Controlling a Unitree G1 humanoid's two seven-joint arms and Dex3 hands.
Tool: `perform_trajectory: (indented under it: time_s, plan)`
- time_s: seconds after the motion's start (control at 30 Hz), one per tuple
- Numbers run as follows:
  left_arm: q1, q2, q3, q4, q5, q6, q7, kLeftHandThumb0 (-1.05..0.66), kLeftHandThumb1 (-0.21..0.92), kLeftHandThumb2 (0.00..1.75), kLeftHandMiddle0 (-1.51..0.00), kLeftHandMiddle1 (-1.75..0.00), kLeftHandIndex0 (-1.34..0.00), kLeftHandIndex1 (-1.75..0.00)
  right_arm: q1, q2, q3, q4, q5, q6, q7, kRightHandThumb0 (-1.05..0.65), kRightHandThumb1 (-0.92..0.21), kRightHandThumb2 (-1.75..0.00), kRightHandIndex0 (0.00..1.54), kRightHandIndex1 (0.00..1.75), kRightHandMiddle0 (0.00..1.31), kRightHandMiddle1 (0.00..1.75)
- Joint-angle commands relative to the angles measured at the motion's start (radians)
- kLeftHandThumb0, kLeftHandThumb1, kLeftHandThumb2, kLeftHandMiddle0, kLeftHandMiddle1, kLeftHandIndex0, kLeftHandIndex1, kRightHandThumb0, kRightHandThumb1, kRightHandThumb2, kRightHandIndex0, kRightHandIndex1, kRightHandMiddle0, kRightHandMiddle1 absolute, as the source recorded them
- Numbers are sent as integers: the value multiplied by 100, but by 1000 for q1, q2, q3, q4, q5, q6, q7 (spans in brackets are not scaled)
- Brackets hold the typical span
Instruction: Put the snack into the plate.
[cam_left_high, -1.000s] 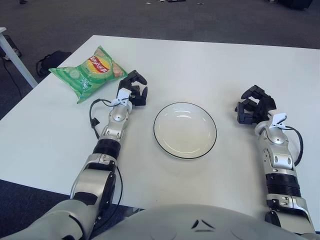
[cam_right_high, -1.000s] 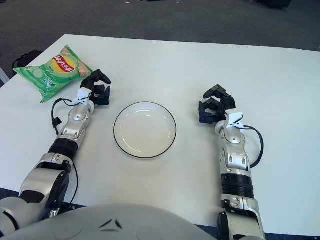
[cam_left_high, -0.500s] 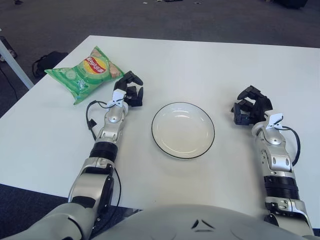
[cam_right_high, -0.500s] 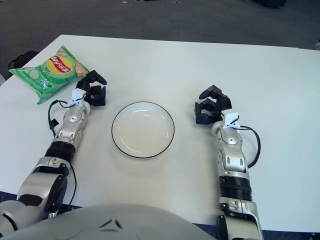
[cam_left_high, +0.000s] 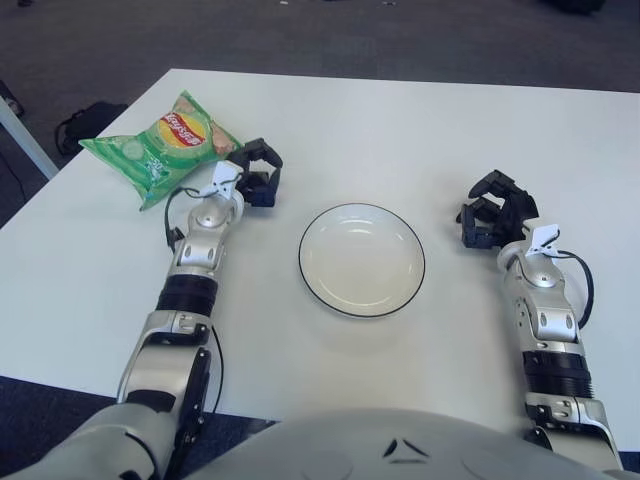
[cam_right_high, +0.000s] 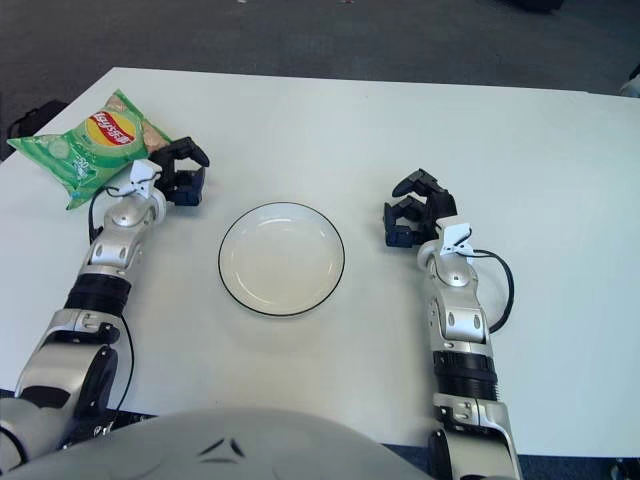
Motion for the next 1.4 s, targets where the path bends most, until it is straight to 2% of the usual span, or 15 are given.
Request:
perform_trajectory:
  time_s: [0.0,0.23,0.37,0.63,0.77,0.83,0.93,1.03,1.27,1.33,1.37]
  plan:
    - [-37,32,13,-41,1,54,-18,-47,34,129,-123,-175,-59,-175,64,51,22,47,12,85,8,-1,-8,-145,95,134,58,175]
    - [-112,83,45,-34,-2,92,-23,-47,35,127,-118,-175,-59,-175,63,60,25,54,20,83,6,-1,-9,-144,95,133,58,175]
    - [-160,120,61,-17,12,60,-12,-47,35,127,-118,-175,-58,-175,64,57,26,61,29,75,15,-1,-9,-144,95,131,58,175]
    - [-177,155,48,-28,90,22,46,-47,35,127,-117,-175,-58,-175,69,52,29,81,33,49,25,-1,-9,-144,95,131,59,175]
    - [-179,180,15,-39,202,-66,135,-48,33,130,-118,-175,-60,-175,69,46,29,97,31,31,34,-1,-9,-145,95,133,58,175]
    - [-167,195,-12,-48,292,-122,214,-48,32,131,-120,-175,-61,-175,67,43,29,107,29,23,36,-1,-9,-146,94,136,58,175]
    - [-156,212,-40,-60,392,-164,294,-48,31,132,-123,-175,-62,-175,63,38,28,120,28,14,43,-1,-8,-147,93,138,58,175]
    - [-157,214,-45,-52,419,-183,316,-48,32,130,-126,-175,-61,-175,62,36,26,128,28,9,49,-1,-8,-147,93,139,58,175]
    - [-194,222,-43,23,431,-224,333,-44,45,115,-125,-175,-51,-175,64,33,23,145,29,-8,58,-1,-8,-148,92,142,57,175]
    - [-220,239,-49,70,442,-242,335,-43,50,109,-103,-175,-47,-175,63,32,21,149,32,-11,62,-1,-9,-148,91,142,57,175]
    - [-235,248,-51,97,445,-252,334,-42,53,104,-93,-169,-45,-174,62,32,19,151,33,-11,63,-1,-9,-148,91,142,57,175]
